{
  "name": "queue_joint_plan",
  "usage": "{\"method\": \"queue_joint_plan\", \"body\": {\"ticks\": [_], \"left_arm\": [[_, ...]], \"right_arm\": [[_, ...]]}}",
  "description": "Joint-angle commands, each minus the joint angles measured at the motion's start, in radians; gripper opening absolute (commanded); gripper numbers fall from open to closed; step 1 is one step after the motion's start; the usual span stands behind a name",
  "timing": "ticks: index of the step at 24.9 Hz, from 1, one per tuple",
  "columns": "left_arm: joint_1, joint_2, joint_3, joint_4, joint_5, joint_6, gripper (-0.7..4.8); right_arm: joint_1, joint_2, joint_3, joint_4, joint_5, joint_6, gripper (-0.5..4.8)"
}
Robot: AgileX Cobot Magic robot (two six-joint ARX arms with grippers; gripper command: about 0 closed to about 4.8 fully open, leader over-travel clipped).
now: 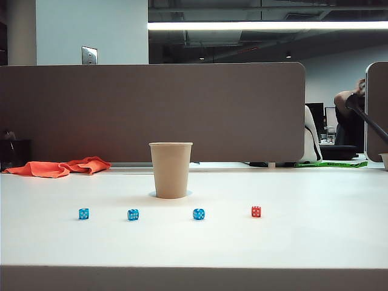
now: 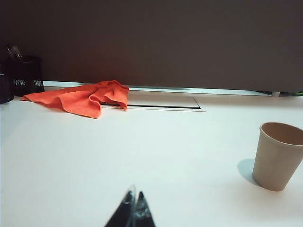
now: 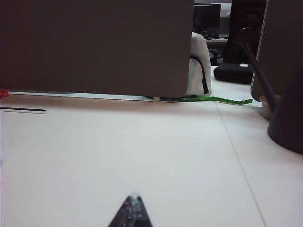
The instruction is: Pick up the dice with a different color and drop it into the paper cup.
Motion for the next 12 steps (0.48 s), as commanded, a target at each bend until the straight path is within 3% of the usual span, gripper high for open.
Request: {"method": "queue_joint_plan", "body": {"ticks": [1,12], "left_arm": [[0.0,0.001,0.003,0.011,-0.004,0.004,-0.06],[0.0,0.001,0.003,0.006,-0.003,0.003,-0.06]], "right_arm": [[0.001,-0.001,-0.002,0.016,0.002,0.001,-0.01],[0.0,-0.001,-0.002,0.016,0.003,0.001,-0.01]]}}
